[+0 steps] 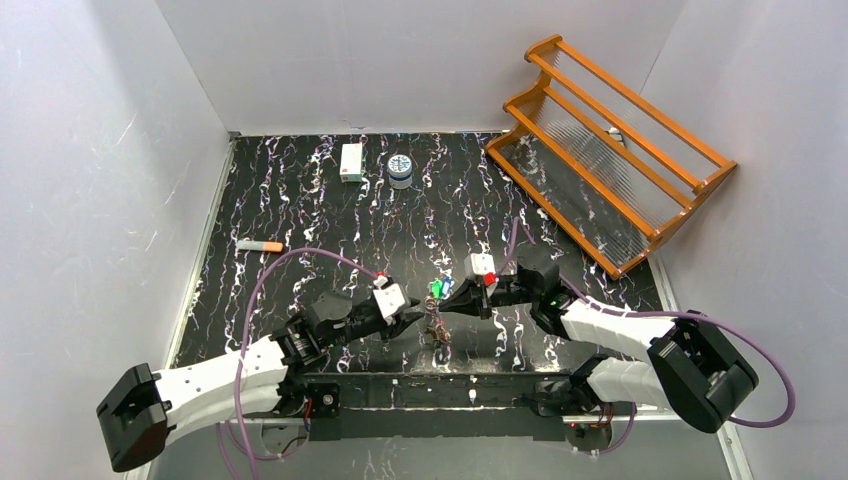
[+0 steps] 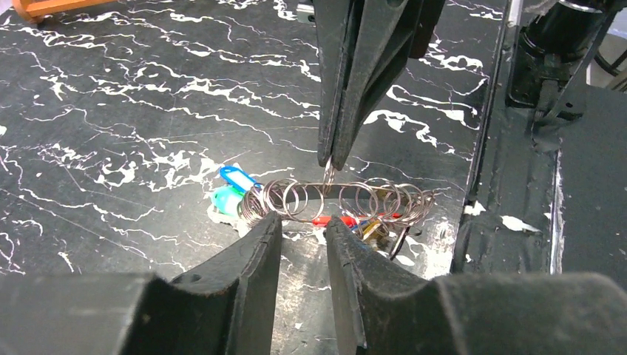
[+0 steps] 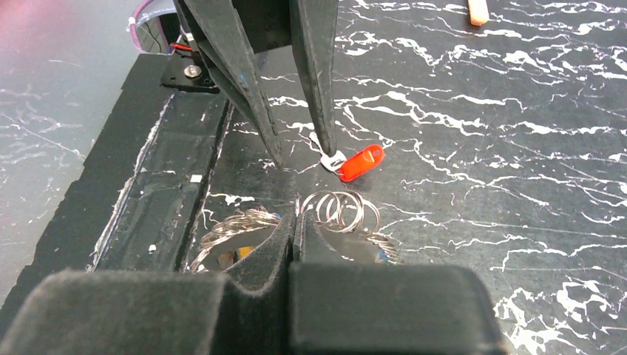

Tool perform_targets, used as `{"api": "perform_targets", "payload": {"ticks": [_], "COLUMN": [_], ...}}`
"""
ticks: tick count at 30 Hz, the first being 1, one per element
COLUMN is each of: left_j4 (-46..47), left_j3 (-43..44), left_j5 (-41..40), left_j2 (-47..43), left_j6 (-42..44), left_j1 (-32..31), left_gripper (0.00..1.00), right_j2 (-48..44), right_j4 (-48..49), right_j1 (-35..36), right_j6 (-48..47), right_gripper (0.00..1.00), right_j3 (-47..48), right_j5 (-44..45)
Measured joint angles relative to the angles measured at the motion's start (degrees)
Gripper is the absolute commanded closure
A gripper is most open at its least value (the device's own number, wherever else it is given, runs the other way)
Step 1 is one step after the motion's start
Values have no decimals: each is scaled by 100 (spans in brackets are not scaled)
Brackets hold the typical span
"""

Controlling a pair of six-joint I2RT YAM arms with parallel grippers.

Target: Put the keys on the keyring

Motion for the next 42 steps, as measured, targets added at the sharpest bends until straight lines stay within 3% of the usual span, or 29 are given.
{"api": "perform_targets", "payload": {"ticks": [15, 42], "left_j4": [363, 824], "left_j3": [0, 22], "left_j5": [374, 415], "left_j2": [125, 691], "left_j6": [-57, -245], "left_j1": [0, 0], "left_gripper": [81, 80], "right_j2": [0, 4], "right_j4": [575, 662], "right_j1": [-7, -11], "right_j6": [404, 592], "right_gripper": [99, 99], "right_j3": [-9, -9], "right_j5": [-302, -417]}}
